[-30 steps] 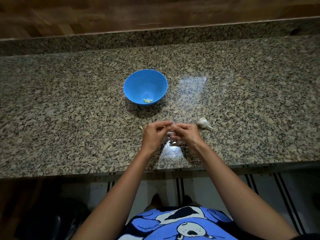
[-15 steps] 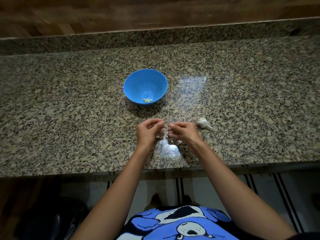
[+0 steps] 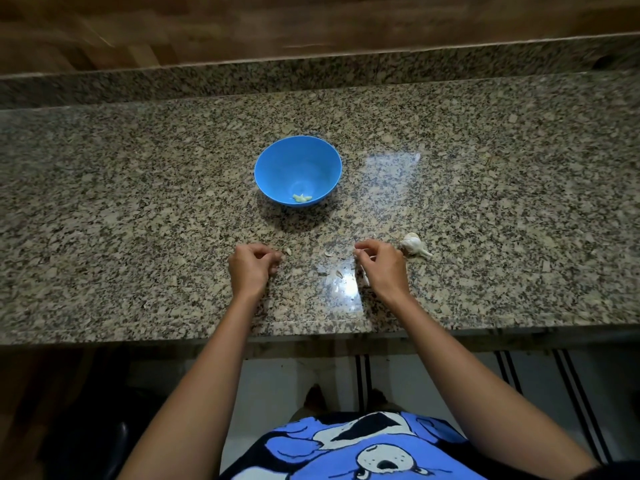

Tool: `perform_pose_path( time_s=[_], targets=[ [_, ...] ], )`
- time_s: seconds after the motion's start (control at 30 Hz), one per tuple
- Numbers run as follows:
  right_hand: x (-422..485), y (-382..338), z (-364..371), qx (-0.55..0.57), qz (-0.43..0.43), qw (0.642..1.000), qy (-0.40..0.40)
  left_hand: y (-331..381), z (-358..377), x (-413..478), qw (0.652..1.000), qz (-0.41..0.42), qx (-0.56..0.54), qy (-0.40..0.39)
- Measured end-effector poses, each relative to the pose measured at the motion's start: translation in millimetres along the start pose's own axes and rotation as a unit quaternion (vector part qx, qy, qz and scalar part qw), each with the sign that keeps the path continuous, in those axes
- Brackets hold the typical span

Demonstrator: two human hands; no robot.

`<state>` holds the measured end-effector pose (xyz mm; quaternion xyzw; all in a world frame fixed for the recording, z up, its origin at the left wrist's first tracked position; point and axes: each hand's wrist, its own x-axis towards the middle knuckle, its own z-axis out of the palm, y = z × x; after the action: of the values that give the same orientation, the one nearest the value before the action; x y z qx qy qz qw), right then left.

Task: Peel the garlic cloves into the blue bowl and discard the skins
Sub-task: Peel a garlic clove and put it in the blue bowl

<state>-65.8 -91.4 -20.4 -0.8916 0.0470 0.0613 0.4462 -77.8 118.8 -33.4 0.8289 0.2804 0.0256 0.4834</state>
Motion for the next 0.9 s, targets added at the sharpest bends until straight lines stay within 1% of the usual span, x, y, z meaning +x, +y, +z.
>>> perform_pose_path(
  time_s=[0.17,0.27,0.33,0.4,0.43,0.5,0.57,0.6,0.67,0.73,0.8,0.9],
  targets=[
    [-1.2,2.4,1.0,-0.01,-0.004,1.0,0.007,-1.2,-3.2,4.8,0.999,-0.009,-0.03,-0.003],
    [-1.1,4.0,1.7,0.005,0.01,1.0,0.012,0.5,-9.7,1.7,0.998,-0.025,-0.049,0.043],
    [-0.2,5.8,2.4,0.031,0.031,0.999,0.013,2.9,-11.8,-4.3,0.994,-0.027,-0.083,0.066],
    [0.6,7.5,3.1,0.072,0.071,0.995,0.019,9.1,-2.0,-19.5,0.994,-0.005,-0.099,0.035],
    [0.6,8.5,3.7,0.091,0.091,0.991,0.024,11.9,8.0,-31.1,0.996,0.023,-0.084,0.009],
    [-1.0,10.3,4.5,0.107,0.112,0.987,0.034,10.3,35.5,-54.0,0.993,0.111,-0.003,-0.044],
    [-4.3,12.3,4.4,0.118,0.125,0.984,0.044,-1.0,63.5,-65.6,0.97,0.184,0.12,-0.102],
    [-6.0,13.8,3.8,0.124,0.133,0.982,0.049,-6.7,74.9,-66.3,0.957,0.196,0.175,-0.121],
    [-9.1,17.7,2.1,0.14,0.147,0.978,0.056,-11.2,88.3,-62.9,0.94,0.192,0.244,-0.137],
    [-10.8,22.0,0.4,0.163,0.16,0.971,0.065,-6.3,95.4,-57.4,0.93,0.2,0.268,-0.149],
    [-12.2,25.8,-1.2,0.186,0.172,0.964,0.076,-0.7,100.6,-52.6,0.915,0.23,0.277,-0.182],
    [-13.1,30.3,-1.3,0.228,0.194,0.95,0.086,1.2,95.9,-47.0,0.87,0.324,0.294,-0.229]
  ],
)
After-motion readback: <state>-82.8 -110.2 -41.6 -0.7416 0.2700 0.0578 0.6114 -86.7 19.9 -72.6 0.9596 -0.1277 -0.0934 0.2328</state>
